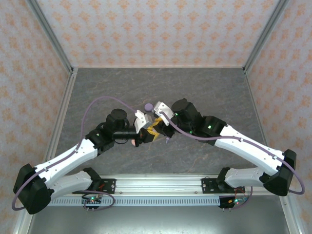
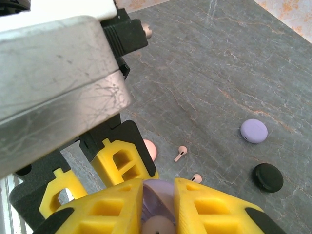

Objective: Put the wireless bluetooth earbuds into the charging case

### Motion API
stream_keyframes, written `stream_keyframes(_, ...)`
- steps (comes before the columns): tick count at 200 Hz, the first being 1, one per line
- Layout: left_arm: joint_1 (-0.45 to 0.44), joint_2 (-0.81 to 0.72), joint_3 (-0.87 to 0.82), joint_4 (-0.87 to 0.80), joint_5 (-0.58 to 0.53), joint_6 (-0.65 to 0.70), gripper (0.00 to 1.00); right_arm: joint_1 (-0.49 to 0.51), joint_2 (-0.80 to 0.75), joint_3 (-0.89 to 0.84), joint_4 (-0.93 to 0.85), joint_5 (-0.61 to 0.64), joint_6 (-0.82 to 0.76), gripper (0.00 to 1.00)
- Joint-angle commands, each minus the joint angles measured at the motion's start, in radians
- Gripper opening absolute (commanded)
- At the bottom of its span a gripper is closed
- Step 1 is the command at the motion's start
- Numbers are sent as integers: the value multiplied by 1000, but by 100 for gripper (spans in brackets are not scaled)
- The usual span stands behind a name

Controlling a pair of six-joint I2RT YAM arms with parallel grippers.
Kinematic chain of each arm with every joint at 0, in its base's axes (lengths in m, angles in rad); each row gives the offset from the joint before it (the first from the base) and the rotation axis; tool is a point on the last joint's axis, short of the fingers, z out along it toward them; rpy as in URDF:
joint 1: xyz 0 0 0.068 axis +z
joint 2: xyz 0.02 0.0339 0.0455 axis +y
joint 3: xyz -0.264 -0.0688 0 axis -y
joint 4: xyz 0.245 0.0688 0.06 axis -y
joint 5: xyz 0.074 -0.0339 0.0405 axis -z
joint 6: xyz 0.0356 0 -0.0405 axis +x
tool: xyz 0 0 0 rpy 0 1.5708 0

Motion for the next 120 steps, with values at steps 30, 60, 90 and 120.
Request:
stream_keyframes(30,-12,-26,32,76,6,2,9,4,15,29,-37,2,13,25)
stream_keyframes(60,-12,-23,29,79,0,3,9,3,10,35,-38,26,27,26)
stream_keyframes(90,-12,-19,11,82,-36,8,9,3,3,60,-38,65,97,34)
stream_keyframes(120,-12,-14,-19,100,-74,3,7,-44,-4,74,-48,97,231,47)
